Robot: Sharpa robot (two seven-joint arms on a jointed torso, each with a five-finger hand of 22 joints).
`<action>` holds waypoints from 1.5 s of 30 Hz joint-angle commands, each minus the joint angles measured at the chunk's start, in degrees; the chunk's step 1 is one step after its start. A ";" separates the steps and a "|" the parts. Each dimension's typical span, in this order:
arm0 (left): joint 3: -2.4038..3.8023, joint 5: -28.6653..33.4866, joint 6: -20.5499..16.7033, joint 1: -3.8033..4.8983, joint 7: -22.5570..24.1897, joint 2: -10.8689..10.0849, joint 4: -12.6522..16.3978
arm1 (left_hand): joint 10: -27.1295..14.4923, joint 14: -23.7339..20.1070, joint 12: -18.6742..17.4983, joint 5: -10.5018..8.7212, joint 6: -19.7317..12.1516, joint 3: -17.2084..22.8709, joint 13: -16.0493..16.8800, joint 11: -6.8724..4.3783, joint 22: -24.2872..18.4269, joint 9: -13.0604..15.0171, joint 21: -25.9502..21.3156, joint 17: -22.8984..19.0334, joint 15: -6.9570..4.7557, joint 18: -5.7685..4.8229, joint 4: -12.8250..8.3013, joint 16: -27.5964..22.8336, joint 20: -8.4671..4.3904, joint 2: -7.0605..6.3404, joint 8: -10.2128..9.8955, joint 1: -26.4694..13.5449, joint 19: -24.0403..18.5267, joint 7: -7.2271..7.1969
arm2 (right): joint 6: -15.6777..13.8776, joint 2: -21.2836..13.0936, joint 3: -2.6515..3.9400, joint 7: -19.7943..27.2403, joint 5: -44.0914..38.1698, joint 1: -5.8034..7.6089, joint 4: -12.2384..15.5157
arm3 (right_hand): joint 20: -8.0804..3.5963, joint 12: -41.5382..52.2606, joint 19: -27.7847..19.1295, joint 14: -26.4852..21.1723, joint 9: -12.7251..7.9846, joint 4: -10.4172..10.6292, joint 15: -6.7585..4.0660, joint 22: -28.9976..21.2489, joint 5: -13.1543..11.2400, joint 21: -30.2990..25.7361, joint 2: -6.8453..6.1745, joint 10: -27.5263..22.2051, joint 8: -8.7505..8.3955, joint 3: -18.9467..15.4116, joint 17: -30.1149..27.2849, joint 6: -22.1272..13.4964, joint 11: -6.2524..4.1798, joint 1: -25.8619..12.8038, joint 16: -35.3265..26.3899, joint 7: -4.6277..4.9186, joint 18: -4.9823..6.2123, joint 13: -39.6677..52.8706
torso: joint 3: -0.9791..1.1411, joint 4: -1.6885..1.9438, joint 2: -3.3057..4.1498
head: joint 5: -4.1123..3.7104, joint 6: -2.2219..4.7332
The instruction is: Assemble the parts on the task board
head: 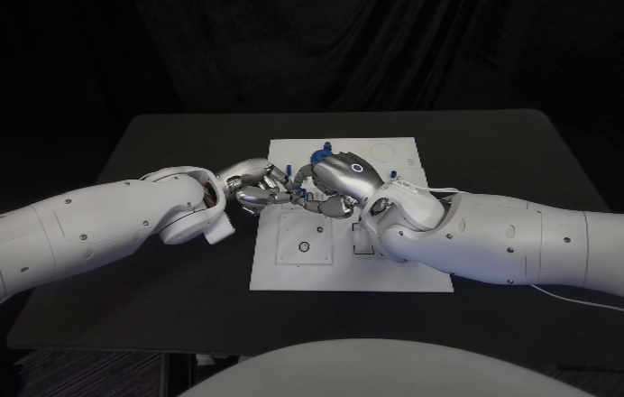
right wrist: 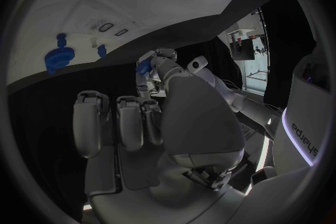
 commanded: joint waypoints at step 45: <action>0.26 -3.93 -3.90 1.15 -21.21 0.70 1.42 | 4.75 5.92 0.03 -1.20 5.24 13.91 14.14 -1.87 5.94 1.81 0.31 15.03 -2.09 0.30 -4.56 0.11 -1.89 -5.89 2.10 -4.90 2.04 -2.09 | 4.28 -17.59 -0.35 -5.40 -0.31 7.88 12.14 | 1.20 -2.49 0.94 3.39 -6.20 9.81 1.39 11.39 -18.17 -5.20 -2.27 1.66 -10.25 -6.12 4.13 -12.97 1.78 2.95 -2.71 1.42 0.53 10.39 | 0.48 -0.59 -0.41 | 0.23 -0.01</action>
